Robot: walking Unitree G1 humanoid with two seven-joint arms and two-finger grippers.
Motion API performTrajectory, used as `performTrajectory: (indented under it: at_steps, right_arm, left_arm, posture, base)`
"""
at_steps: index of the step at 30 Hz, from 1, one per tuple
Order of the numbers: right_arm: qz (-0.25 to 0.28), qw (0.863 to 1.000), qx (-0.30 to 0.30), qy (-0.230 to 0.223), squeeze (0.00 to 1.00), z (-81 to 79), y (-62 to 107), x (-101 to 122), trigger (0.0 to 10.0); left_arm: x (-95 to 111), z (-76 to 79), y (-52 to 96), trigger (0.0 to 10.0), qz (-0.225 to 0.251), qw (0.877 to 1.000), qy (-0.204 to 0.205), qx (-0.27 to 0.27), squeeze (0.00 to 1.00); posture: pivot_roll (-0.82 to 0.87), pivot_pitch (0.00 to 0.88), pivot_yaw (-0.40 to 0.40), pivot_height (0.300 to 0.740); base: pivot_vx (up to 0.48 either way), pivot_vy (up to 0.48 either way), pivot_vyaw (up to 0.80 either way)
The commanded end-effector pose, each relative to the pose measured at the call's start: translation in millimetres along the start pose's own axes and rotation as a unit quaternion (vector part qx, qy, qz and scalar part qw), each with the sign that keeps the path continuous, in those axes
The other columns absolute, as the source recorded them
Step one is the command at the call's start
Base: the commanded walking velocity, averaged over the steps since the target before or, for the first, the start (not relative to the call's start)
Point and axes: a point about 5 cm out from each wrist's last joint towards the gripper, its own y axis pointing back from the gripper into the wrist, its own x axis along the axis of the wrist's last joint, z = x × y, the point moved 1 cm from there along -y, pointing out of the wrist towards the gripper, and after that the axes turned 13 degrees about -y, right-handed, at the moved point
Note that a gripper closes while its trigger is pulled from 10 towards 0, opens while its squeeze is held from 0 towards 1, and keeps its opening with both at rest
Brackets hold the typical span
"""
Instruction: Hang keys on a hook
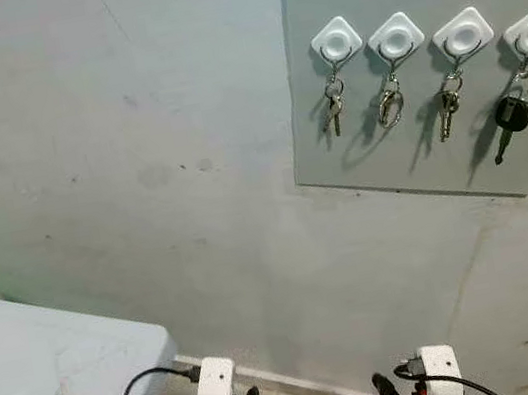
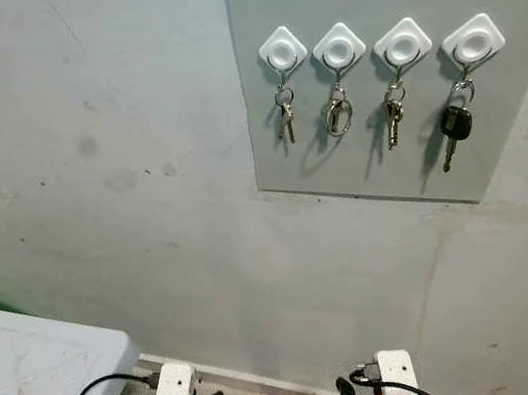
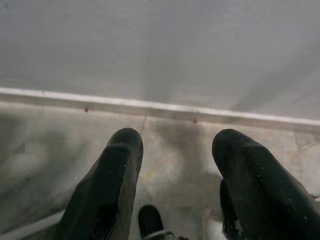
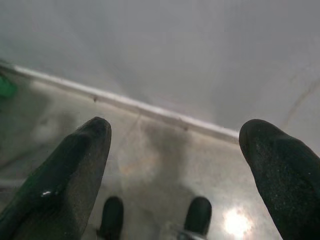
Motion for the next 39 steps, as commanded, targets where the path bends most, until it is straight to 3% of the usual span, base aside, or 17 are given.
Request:
performTrajectory:
  at_steps: [1,7,8,9,10,13,19,39]
  right_arm:
    - [-0.016,1.000,-0.019,0.008,1.00,5.4,3.8,-9.9,10.0]
    - [-0.049,0.997,-0.061,0.005,1.00,19.8,13.9,-28.1,10.0]
    - [-0.055,0.997,-0.062,0.002,0.79,20.9,15.5,-31.5,10.0]
    - [-0.060,0.996,-0.062,0.000,0.79,21.5,16.6,-33.7,10.0]
    - [-0.066,0.996,-0.063,0.007,0.00,22.0,17.8,-36.6,10.0]
    - [-0.077,0.994,-0.075,-0.009,0.00,24.7,21.3,-43.6,10.0]
    - [-0.108,0.991,-0.082,0.016,0.00,25.3,26.5,-56.9,10.0]
    - [-0.122,0.988,-0.086,0.025,0.00,25.2,28.3,-61.8,10.0]
  left_arm:
    - [-6.9,-3.1,1.9,10.0,-0.016,1.000,0.006,0.012,0.00]
    - [-17.9,-5.1,5.5,10.0,-0.033,0.999,0.032,0.026,0.00]
    - [-19.2,-6.2,6.1,10.0,-0.035,0.998,0.035,0.030,0.00]
    - [-20.0,-7.0,6.5,10.0,-0.036,0.998,0.037,0.033,0.00]
    - [-21.9,-8.2,7.3,10.0,-0.039,0.998,0.040,0.036,0.00]
    - [-27.1,-9.8,9.4,10.0,-0.047,0.997,0.049,0.044,0.00]
    - [-41.1,-7.3,14.7,10.0,-0.071,0.996,0.041,0.036,0.00]
    - [-46.5,-5.9,17.3,10.0,-0.073,0.995,0.049,0.036,0.00]
  posture:
    - [0.14,0.000,0.046,0.740]
    - [0.13,0.000,0.049,0.740]
    - [0.13,0.000,0.049,0.740]
    - [0.13,0.000,0.049,0.740]
    - [0.13,0.000,0.049,0.740]
    - [0.13,0.000,0.046,0.740]
    - [0.12,0.000,0.048,0.740]
    - [0.13,0.000,0.046,0.740]
  base:
    - [0.000,0.000,0.00]
    - [0.000,0.000,0.00]
    - [0.000,0.000,0.00]
    - [0.000,0.000,0.00]
    - [0.000,0.000,0.00]
    - [0.000,0.000,0.00]
    - [0.000,0.000,0.00]
    - [0.000,0.000,0.00]
